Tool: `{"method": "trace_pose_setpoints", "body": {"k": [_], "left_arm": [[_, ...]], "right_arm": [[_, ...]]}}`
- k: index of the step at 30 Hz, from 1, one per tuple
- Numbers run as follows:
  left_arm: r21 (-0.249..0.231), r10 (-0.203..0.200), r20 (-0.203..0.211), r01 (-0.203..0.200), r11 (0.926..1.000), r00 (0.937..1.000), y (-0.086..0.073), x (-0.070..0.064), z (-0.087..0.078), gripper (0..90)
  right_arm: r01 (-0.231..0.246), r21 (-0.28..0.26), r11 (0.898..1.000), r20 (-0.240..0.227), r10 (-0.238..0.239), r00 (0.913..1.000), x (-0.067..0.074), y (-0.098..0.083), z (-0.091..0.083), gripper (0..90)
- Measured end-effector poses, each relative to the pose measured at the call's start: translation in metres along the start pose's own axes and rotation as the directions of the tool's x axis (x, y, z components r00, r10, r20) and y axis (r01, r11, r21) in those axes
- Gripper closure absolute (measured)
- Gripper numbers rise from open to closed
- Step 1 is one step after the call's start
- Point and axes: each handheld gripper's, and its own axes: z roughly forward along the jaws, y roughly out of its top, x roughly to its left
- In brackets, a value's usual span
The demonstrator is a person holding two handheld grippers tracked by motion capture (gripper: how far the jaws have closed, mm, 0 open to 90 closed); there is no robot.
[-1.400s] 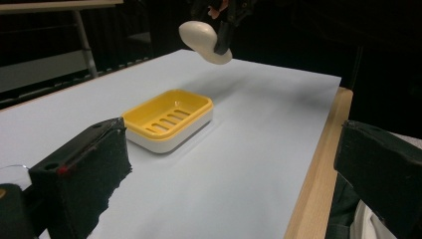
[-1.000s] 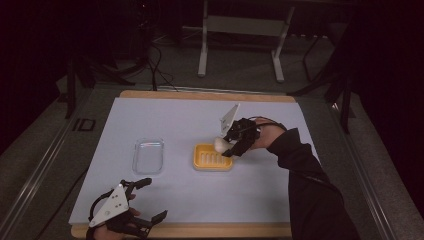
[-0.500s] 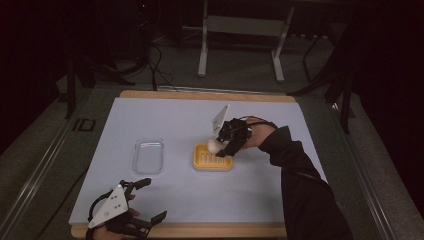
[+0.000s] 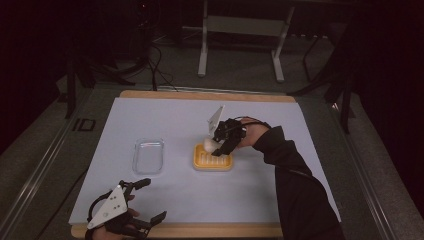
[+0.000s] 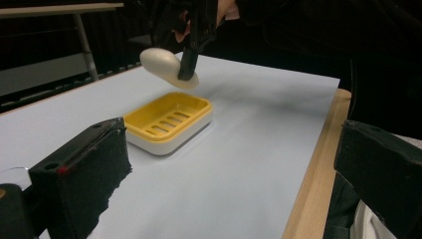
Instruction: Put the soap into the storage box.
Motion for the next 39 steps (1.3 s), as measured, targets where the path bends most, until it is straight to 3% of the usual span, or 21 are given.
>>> {"method": "trace_pose_setpoints", "body": {"k": [20,28,39], "left_arm": [[0.002,-0.002,0.005,0.002,1.0000,1.0000,0.000,-0.001,0.000,1.2],[0.005,-0.002,0.005,0.002,1.0000,1.0000,0.000,-0.001,0.000,1.1],[0.006,-0.002,0.010,0.002,1.0000,1.0000,0.000,-0.001,0.000,1.2]], "right_arm": [[0.010,0.068,0.998,-0.007,-0.010,0.9999,-0.007,-0.014,0.042,49.6],[-0.006,0.077,0.997,-0.013,0.007,0.9999,-0.007,-0.017,0.054,49.6],[-0.048,0.083,0.995,0.014,0.047,0.9988,-0.008,-0.018,0.066,49.4]]}}
